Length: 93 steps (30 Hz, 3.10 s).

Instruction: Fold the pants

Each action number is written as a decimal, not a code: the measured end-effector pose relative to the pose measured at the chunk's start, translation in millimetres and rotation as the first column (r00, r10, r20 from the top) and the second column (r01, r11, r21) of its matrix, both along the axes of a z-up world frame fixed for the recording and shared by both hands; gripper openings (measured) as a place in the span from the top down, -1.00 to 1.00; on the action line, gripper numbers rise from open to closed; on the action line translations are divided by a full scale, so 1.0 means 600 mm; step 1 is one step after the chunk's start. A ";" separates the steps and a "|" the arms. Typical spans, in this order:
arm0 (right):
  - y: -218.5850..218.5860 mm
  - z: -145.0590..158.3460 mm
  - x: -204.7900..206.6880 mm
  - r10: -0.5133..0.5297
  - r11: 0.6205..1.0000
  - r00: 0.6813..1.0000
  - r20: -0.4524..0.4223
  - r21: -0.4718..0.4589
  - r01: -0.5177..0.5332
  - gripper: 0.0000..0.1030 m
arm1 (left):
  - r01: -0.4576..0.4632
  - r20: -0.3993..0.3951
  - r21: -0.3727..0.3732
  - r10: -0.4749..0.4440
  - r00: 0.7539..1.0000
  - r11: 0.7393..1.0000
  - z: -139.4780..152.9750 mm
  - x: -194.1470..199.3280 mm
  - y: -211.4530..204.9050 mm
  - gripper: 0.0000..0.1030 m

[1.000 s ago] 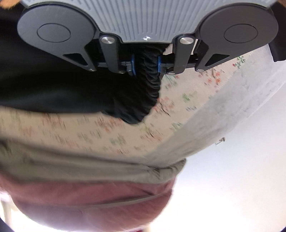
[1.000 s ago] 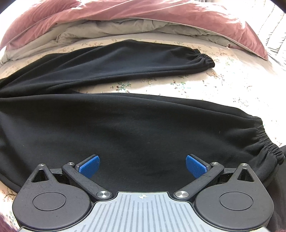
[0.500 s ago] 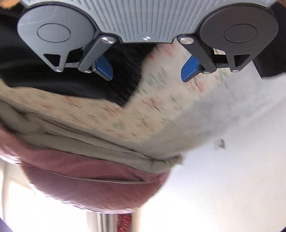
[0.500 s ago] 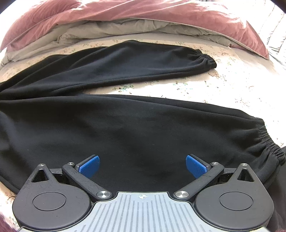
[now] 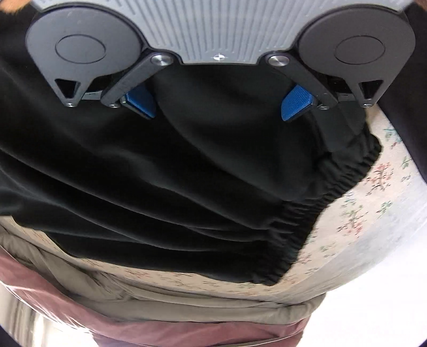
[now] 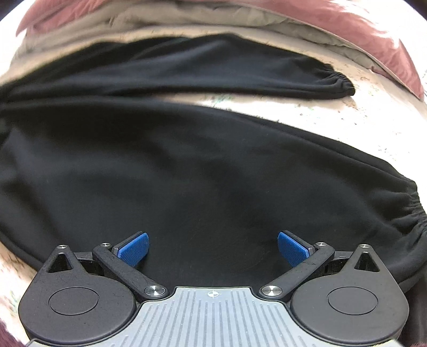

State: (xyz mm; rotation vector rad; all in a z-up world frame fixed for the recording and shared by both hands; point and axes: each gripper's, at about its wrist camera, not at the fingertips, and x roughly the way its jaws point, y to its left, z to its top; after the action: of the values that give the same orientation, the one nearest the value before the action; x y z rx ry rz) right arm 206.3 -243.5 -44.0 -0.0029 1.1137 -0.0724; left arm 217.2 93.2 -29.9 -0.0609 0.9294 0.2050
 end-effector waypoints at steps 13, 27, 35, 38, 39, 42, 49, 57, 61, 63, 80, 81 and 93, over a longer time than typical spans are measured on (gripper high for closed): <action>0.011 0.042 -0.018 0.004 1.000 0.995 0.103 0.008 -0.005 -1.00 | -0.050 -0.016 -0.046 0.050 0.999 0.998 0.068 -0.070 0.014 -0.83; -0.038 -0.013 0.009 -0.044 0.998 0.999 0.007 0.033 0.044 -1.00 | -0.033 -0.039 -0.087 0.030 0.999 0.996 0.004 -0.037 0.034 -0.88; -0.250 -0.019 0.018 -0.228 0.965 0.973 0.049 0.146 0.219 -1.00 | -0.028 -0.070 -0.103 0.020 0.997 0.994 0.011 -0.034 0.042 -0.88; -0.334 -0.025 0.002 -0.408 0.912 0.912 0.040 0.056 0.406 -0.98 | -0.035 -0.087 -0.117 0.024 0.996 0.992 0.014 -0.025 0.044 -0.88; -0.349 -0.025 -0.004 -0.421 0.903 0.906 0.036 0.112 0.415 -0.99 | -0.040 -0.090 -0.123 0.029 0.996 0.992 0.017 -0.026 0.047 -0.87; -0.337 -0.007 0.008 -0.437 0.896 0.898 0.054 0.106 0.430 -0.99 | -0.017 -0.040 -0.159 0.011 0.999 0.987 0.040 -0.031 0.059 -0.82; -0.328 0.058 0.084 -0.350 0.936 0.916 0.194 0.123 0.331 -1.00 | -0.006 0.120 -0.130 0.021 0.993 0.992 0.125 0.020 0.112 -0.84; -0.420 0.033 0.241 -0.459 0.881 0.875 0.156 0.205 0.426 -0.97 | -0.031 0.114 -0.002 0.031 0.993 1.000 0.104 0.247 0.150 -0.89; -0.445 0.030 0.312 -0.475 0.875 0.864 0.165 0.194 0.444 -0.67 | -0.061 0.068 0.020 0.060 0.996 0.998 0.078 0.332 0.141 -0.89; -0.457 0.016 0.343 -0.493 0.868 0.856 0.156 0.164 0.469 -0.23 | -0.082 0.048 0.044 0.080 0.996 0.996 0.058 0.362 0.131 -0.89; -0.485 0.010 0.340 -0.442 0.896 0.867 0.229 0.068 0.439 0.77 | -0.155 0.110 0.108 0.143 0.983 0.982 0.015 0.384 0.086 0.02; -0.484 0.007 0.338 -0.431 0.901 0.875 0.221 0.052 0.431 0.78 | -0.160 0.113 0.101 0.148 0.982 0.982 0.011 0.386 0.089 0.02; -0.461 0.046 0.344 -0.450 0.888 0.828 0.336 0.066 0.456 0.83 | -0.194 0.163 0.006 0.191 0.968 0.981 0.066 0.372 0.103 0.07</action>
State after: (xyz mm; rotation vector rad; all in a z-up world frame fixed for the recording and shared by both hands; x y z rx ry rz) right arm 412.4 -520.1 -16.3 0.2546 0.7422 -0.4944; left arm 440.4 155.0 9.8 -0.1457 0.7589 0.3852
